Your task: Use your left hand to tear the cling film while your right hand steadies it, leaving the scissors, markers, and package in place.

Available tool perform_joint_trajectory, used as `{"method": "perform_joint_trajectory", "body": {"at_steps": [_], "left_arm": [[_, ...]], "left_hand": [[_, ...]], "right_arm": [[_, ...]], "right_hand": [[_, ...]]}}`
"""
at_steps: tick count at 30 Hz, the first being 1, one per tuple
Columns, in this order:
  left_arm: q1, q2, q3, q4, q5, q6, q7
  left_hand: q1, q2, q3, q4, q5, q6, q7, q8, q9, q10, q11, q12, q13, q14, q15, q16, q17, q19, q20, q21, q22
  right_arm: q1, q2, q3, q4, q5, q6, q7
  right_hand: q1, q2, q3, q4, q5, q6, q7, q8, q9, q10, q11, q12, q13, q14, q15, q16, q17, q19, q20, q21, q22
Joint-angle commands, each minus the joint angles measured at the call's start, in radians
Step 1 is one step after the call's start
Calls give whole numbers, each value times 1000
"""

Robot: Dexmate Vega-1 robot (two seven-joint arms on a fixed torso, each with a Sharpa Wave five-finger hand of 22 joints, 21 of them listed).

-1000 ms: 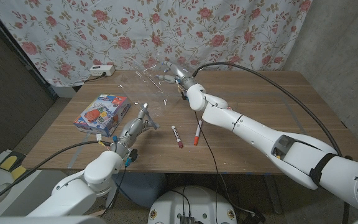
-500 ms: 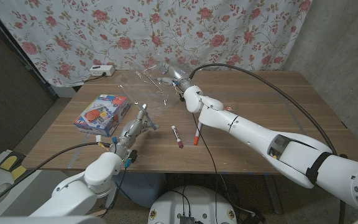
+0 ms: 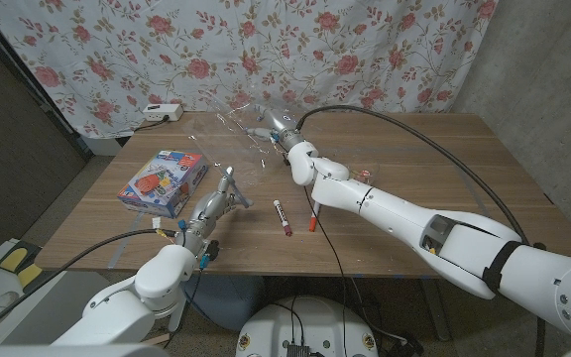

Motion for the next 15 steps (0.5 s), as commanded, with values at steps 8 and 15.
{"method": "perform_joint_trajectory", "body": {"at_steps": [8, 15], "left_arm": [[19, -5, -2, -8, 6, -5, 3], [25, -4, -5, -10, 8, -9, -1]], "left_hand": [[2, 5, -13, 10, 1, 5, 11, 4, 1, 21, -8, 5, 3, 9, 0, 7, 5, -2, 3, 2, 1], [4, 6, -13, 11, 2, 5, 11, 2, 2, 20, -10, 4, 5, 8, -1, 6, 5, -3, 3, 2, 1]], "right_arm": [[16, 40, -40, 107, -34, 26, -50], [38, 64, -53, 157, -33, 19, -36]], "right_hand": [[19, 3, 7, -7, 0, 5, 11, 0, 2, 1, -1, -10, -3, -6, -3, 1, 1, 7, -4, 0, 1], [21, 1, 8, -7, -1, 9, 9, 0, 3, -26, 10, -29, -10, -20, 1, -4, -2, 4, -6, -2, 1]]}}
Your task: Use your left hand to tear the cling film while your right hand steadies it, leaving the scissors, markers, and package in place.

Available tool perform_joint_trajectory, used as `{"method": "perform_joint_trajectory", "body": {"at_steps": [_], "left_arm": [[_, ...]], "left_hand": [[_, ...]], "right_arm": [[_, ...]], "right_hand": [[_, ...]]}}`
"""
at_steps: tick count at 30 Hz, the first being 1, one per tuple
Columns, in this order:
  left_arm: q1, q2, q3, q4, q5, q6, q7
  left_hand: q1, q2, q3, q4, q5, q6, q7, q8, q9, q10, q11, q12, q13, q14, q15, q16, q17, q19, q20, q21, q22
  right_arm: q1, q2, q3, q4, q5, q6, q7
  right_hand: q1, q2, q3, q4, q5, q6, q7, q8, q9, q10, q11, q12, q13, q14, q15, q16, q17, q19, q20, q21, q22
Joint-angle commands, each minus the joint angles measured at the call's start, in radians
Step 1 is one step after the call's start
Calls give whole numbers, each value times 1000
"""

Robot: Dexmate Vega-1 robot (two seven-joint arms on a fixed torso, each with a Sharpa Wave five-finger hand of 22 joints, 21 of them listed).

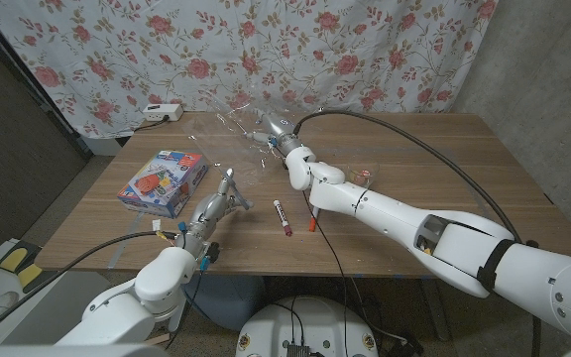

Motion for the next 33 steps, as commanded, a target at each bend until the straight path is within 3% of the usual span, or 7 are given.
{"method": "perform_joint_trajectory", "body": {"at_steps": [1, 16, 21, 33], "left_arm": [[15, -2, -4, -5, 5, -10, 0], [18, -6, -6, -10, 7, -14, -2], [19, -6, -11, -13, 3, -7, -1], [9, -4, -8, -11, -4, 1, -11]], "left_hand": [[4, 6, -13, 11, 0, 5, 10, 5, 2, 21, -9, 3, 3, 8, -1, 6, 5, -3, 3, 2, 1], [8, 9, -13, 13, 1, 6, 11, 1, 3, 20, -7, 0, 4, 6, -2, 5, 5, -3, 3, 2, 1], [10, 9, -14, 14, 1, 5, 9, 0, 4, 20, -6, 0, 4, 6, -2, 5, 5, -3, 3, 2, 1], [13, 11, -14, 15, 2, 7, 12, -3, 4, 20, -9, -1, 7, 6, -3, 5, 5, -3, 3, 2, 1]], "right_arm": [[28, 36, -27, 81, -15, 3, -4], [80, 93, -68, 204, -5, -8, 27], [89, 95, -83, 204, -11, -27, 36], [113, 107, -114, 239, -25, -59, 46]], "right_hand": [[12, 0, 4, -3, -1, 2, 3, 0, 3, -12, 1, -8, -2, -16, 2, -6, 1, 3, -6, -3, 1], [11, 1, 6, -1, -1, -10, -1, -6, 3, -21, 7, -22, -12, -30, 6, -11, -1, -3, -6, -5, 1], [6, 0, 5, 2, -3, -33, 9, -15, 3, -24, 8, -29, -17, -44, 15, -17, -3, -12, -3, -8, 1], [-13, -10, -3, 10, -8, -65, 35, -24, 4, -13, 42, -40, -33, -49, 39, -21, -10, -13, 1, -6, 1]]}}
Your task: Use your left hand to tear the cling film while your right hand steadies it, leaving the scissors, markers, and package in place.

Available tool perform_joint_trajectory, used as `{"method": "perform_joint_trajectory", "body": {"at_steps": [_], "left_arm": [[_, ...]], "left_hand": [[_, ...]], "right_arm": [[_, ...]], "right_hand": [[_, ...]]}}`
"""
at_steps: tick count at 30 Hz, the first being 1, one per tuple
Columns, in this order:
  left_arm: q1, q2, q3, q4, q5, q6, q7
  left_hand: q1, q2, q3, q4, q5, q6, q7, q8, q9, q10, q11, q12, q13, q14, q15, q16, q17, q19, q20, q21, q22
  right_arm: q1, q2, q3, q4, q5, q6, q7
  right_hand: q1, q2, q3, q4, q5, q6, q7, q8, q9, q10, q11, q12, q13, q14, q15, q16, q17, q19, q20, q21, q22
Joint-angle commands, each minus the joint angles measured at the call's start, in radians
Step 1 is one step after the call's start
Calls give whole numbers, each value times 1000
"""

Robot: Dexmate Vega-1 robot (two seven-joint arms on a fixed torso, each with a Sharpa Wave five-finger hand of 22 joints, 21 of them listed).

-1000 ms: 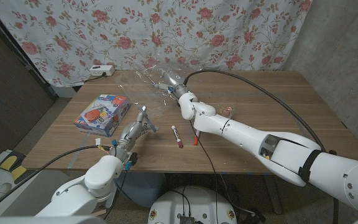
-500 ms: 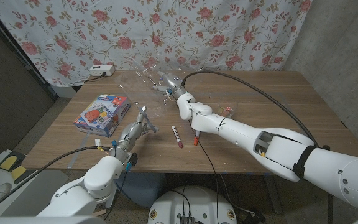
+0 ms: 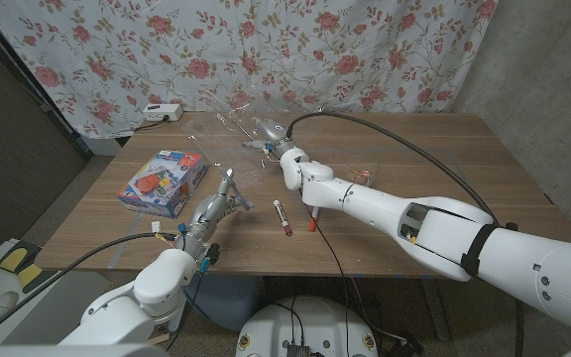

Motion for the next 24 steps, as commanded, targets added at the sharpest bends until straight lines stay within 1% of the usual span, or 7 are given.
{"method": "perform_joint_trajectory", "body": {"at_steps": [1, 5, 9, 11, 13, 21, 24], "left_arm": [[-8, 2, -2, 0, -7, 11, -7], [-9, 1, 0, 2, -8, 10, -7], [-8, -1, 0, 2, -10, 10, -5], [-7, 0, 0, 1, -11, 13, -3], [-7, 0, 0, 1, -13, 12, -5], [-12, 0, 4, 6, -13, 10, -7], [-15, -1, 8, 8, -12, 10, -6]], "left_hand": [[8, 5, -14, 15, 0, 3, 11, 0, 3, 18, -11, 0, 7, 6, -3, 5, 5, -3, 3, 2, 1], [8, 6, -14, 15, 0, 4, 8, 0, 4, 21, -11, -1, 6, 6, -2, 4, 5, -3, 3, 2, 1], [9, 7, -14, 16, 0, 5, 7, 0, 5, 21, -11, 0, 7, 7, -3, 4, 5, -3, 3, 2, 1], [10, 7, -14, 16, 0, 5, 6, 0, 5, 21, -12, -1, 7, 7, -3, 4, 5, -3, 3, 2, 1], [10, 7, -14, 16, 0, 5, 7, -1, 5, 22, -11, 0, 8, 7, -3, 4, 5, -3, 3, 3, 1], [12, 8, -14, 17, 0, 5, 7, -3, 6, 20, -12, -3, 8, 7, -3, 4, 5, -3, 3, 3, 1], [13, 8, -14, 18, 0, 5, 7, -4, 6, 22, -12, -3, 7, 7, -3, 4, 5, -3, 3, 2, 1]], "right_arm": [[30, 20, -37, 46, -17, -35, 19], [41, 33, -45, 73, -10, -34, 36], [51, 48, -54, 106, -7, -30, 41], [58, 53, -58, 119, -3, -30, 54], [62, 61, -63, 136, -3, -28, 51], [83, 95, -77, 213, 12, -17, 56], [92, 113, -82, 254, 20, -8, 55]], "right_hand": [[-14, -10, -4, 5, -4, -17, 13, -5, 1, 4, 24, -10, -7, 0, 15, -2, -2, 2, 9, -2, 1], [-30, -13, -9, 11, -5, -36, 34, -7, 2, -28, 58, -34, -23, -14, 44, -10, -8, 0, 11, -1, 1], [-37, -15, -11, 13, -6, -43, 39, -8, 2, -33, 75, -41, -32, -17, 53, -14, -12, -4, 14, -2, 1], [-39, -16, -12, 14, -6, -50, 40, -10, 2, -44, 77, -47, -36, -23, 56, -17, -13, -8, 14, -4, 1], [-42, -15, -11, 14, -5, -67, 36, -13, 2, -64, 64, -56, -44, -41, 58, -26, -16, -19, 16, -6, 1], [-45, -12, -10, 15, -5, -87, 40, -16, 3, -59, 65, -55, -52, -47, 69, -29, -19, -30, 17, -8, 2], [-50, -7, -9, 18, -4, -88, 60, -13, 3, -48, 55, -52, -59, -46, 68, -29, -21, -27, 13, -5, 2]]}}
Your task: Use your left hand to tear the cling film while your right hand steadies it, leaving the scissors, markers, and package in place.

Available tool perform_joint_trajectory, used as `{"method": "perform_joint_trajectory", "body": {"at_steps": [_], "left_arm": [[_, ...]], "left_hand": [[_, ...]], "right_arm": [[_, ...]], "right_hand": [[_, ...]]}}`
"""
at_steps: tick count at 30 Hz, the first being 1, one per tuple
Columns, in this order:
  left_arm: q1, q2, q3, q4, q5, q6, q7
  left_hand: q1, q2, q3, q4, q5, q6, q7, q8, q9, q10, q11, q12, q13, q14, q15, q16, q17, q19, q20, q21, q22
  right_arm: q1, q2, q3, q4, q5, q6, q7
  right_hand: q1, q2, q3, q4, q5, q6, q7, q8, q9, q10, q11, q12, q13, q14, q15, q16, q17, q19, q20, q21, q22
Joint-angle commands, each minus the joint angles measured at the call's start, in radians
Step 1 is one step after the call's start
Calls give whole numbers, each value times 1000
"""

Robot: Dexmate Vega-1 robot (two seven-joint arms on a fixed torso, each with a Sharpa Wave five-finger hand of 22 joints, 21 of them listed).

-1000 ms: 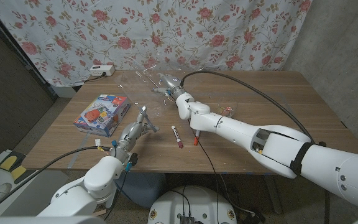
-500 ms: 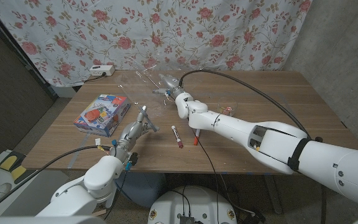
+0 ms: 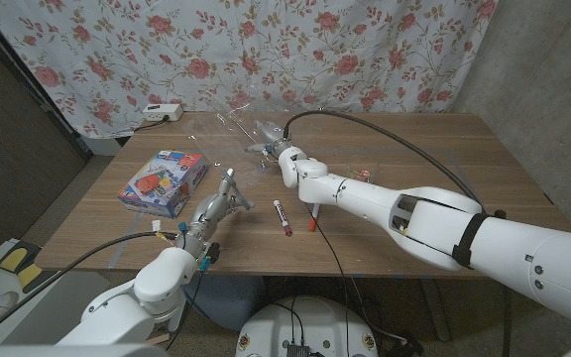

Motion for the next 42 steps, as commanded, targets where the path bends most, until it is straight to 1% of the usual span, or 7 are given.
{"method": "perform_joint_trajectory", "body": {"at_steps": [1, 6, 13, 16, 23, 28, 42], "left_arm": [[-8, -2, 8, 8, -3, 0, -2], [-10, -1, 9, 9, -4, 3, -1], [-11, -1, 8, 11, -6, 0, 0], [-11, -1, 8, 11, -7, -1, 1], [-9, -2, 8, 14, -11, -6, 0], [-11, -3, 10, 17, -13, -8, -2], [-5, -6, 11, 20, -13, -15, 5]], "left_hand": [[8, 3, -5, 8, -1, 5, 8, 2, 1, 18, -17, 5, 1, 7, -3, 4, 5, -3, 3, 2, 1], [9, 4, -5, 9, -1, 6, 8, 1, 2, 18, -14, 5, 3, 7, -4, 3, 5, -3, 3, 3, 1], [11, 4, -5, 9, -1, 7, 8, 1, 4, 18, -15, 4, 3, 8, -4, 3, 5, -3, 3, 3, 1], [11, 5, -5, 9, -1, 8, 9, 0, 3, 19, -16, 3, 2, 9, -5, 4, 5, -2, 3, 3, 1], [14, 6, -4, 10, -1, 8, 6, -1, 5, 20, -18, 4, 4, 8, -5, 3, 5, -2, 3, 3, 1], [16, 7, -4, 11, -1, 8, 7, -3, 5, 19, -14, 1, 2, 8, -4, 2, 5, -2, 3, 3, 1], [19, 10, -4, 13, -1, 10, 6, -5, 7, 19, -14, 1, 4, 10, -5, 2, 5, -2, 3, 3, 1]], "right_arm": [[33, 54, -22, 124, 24, 24, 7], [45, 79, -32, 182, 34, 43, -4], [58, 104, -42, 241, 50, 67, -11], [62, 113, -45, 262, 56, 75, -19], [56, 122, -48, 285, 63, 94, -73], [53, 129, -51, 299, 67, 102, -97], [75, 200, -63, 450, 108, 169, -133]], "right_hand": [[-12, 8, 0, 9, 0, -7, 24, -1, 3, 16, -10, 4, -4, 0, 2, -2, -1, -4, 0, 3, 2], [-15, 13, 3, 9, 1, -8, -17, 3, 2, 21, -18, 3, -14, 5, 13, -1, -5, -3, -8, 5, 2], [-16, 16, 4, 9, 1, -12, -5, 3, 2, 32, -13, 6, -20, 7, 14, -1, -9, -4, -15, 5, 2], [-16, 19, 6, 8, 2, -8, -41, 7, 2, 37, -16, 6, -26, 10, 8, 0, -13, -4, -15, 6, 2], [20, 44, 33, -12, 11, 10, -52, 17, -1, 102, -61, 22, -45, 50, -27, 12, -26, 9, -40, 12, 1], [61, 52, 56, -29, 14, 44, -95, 28, -3, 181, -108, 36, -65, 94, -72, 26, -42, 34, -72, 16, 0], [110, 74, 88, -31, 15, 83, -93, 35, -4, 276, -171, 47, -88, 166, -122, 56, -54, 67, -116, 20, 0]]}}
